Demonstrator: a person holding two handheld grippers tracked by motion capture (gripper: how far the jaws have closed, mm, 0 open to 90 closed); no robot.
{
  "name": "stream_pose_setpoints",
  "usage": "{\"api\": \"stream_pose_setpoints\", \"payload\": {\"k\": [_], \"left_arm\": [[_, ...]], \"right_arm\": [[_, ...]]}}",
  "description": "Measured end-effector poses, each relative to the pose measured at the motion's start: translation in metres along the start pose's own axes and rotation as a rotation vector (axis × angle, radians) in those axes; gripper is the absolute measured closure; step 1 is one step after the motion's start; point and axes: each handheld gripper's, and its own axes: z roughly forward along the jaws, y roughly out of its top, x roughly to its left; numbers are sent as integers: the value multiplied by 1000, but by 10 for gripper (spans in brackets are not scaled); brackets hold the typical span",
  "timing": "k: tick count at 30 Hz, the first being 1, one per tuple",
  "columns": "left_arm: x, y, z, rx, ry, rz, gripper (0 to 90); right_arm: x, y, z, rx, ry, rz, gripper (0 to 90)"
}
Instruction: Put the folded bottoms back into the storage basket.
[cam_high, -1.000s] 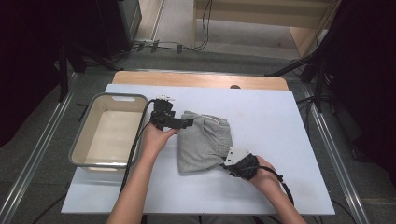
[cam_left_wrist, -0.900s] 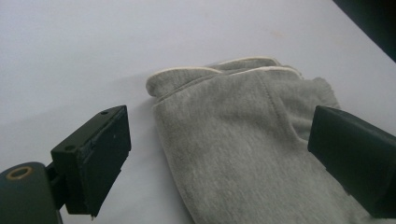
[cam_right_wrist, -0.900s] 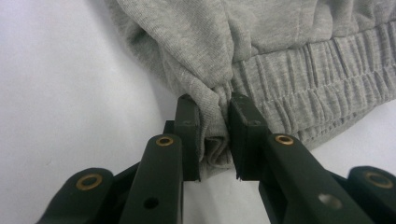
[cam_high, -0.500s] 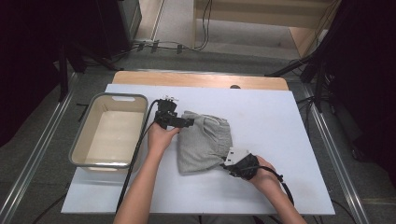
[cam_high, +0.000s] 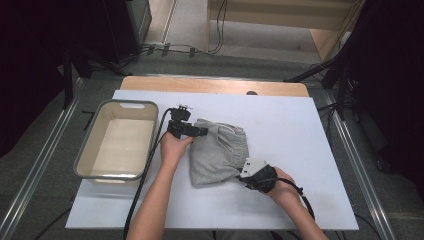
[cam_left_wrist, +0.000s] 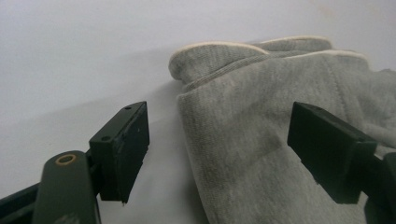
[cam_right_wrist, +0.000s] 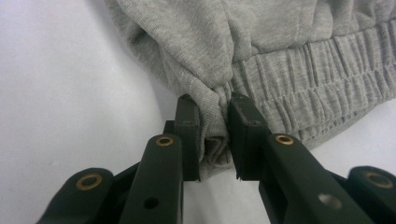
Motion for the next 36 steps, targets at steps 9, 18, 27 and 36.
{"api": "stream_pose_setpoints", "payload": {"k": [9,18,27,36], "left_arm": [[3,-1,5,5,-34,-20,296],[6,-2,11,18,-68,-43,351],[5,-3,12,16,-75,-41,437],[7,-8,12,-12,-80,-55,567]], "right_arm": [[0,0,0,-1,2,3,728],[0,0,0,-1,-1,1,729],[0,0,0,-2,-13,-6,729],[1,0,0,-1,-17,-6,728]]}}
